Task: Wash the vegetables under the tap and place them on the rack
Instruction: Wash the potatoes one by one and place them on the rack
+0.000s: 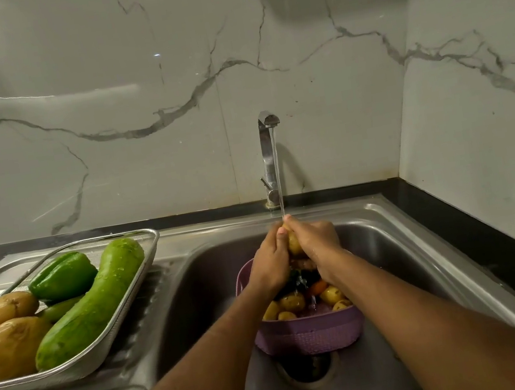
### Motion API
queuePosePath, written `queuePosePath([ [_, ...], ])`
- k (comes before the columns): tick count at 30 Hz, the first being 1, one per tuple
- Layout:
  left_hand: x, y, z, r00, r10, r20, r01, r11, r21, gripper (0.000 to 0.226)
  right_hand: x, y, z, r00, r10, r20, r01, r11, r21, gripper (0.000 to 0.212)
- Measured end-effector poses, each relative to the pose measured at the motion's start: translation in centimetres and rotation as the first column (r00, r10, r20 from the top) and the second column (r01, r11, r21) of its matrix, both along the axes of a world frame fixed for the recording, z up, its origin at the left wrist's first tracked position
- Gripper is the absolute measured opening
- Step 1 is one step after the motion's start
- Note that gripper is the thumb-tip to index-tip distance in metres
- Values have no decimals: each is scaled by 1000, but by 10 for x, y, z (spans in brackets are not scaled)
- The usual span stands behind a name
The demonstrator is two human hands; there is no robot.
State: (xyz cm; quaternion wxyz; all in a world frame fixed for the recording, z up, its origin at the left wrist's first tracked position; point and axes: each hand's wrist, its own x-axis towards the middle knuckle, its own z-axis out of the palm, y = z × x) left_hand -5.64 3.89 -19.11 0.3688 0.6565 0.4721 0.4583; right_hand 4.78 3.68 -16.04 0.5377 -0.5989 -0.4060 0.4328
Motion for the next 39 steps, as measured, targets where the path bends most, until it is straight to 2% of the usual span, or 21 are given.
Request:
queuePosePath([
  [2,1,1,0,999,-17,30,17,1000,-22,35,3,-1,2,1000,15,2,-15,1000,-7,30],
  [4,2,3,3,996,-4,86,9,998,-58,28,8,-2,6,993,113,-34,-114,994,-6,32],
  [8,0,4,8,967,84,239,-47,986,-159,33,13,-6,12,938,296,-180,-295,955,35,32],
  [10,-2,3,9,965,88,249,-51,987,-152,37,11,-7,10,947,254,-198,-252,967,32,31],
  [12,-2,1,10,969,73,237,-43,990,-131,38,7,-6,8,975,144,-170,-142,990,23,28],
  [14,0,-1,10,975,54,215,-31,993,-110,37,4,-4,7,989,38,-140,-34,999,31,32],
  [16,2,-1,8,972,44,232,-17,993,-118,35,2,-2,6,992,-3,-129,7,999,31,34],
  [19,3,1,11,960,88,267,-42,984,-173,36,3,-2,8,992,68,-106,-66,997,30,29],
  [22,2,5,15,943,160,291,-82,961,-262,44,9,-2,11,970,179,-167,-175,984,38,17],
  [24,1,7,14,951,141,276,-66,962,-265,45,10,-2,11,965,163,-205,-162,987,24,19],
  [29,9,0,11,973,32,229,2,989,-147,34,6,0,14,973,-24,-229,9,998,-68,29],
  [32,8,0,13,959,53,279,-7,986,-164,39,8,0,15,963,24,-269,-39,998,-49,27],
  [36,3,2,20,922,161,352,-51,952,-301,51,7,-1,18,931,152,-332,-157,988,13,6],
  [39,1,3,21,927,169,334,-51,941,-335,52,8,0,15,935,128,-332,-146,989,-29,15],
])
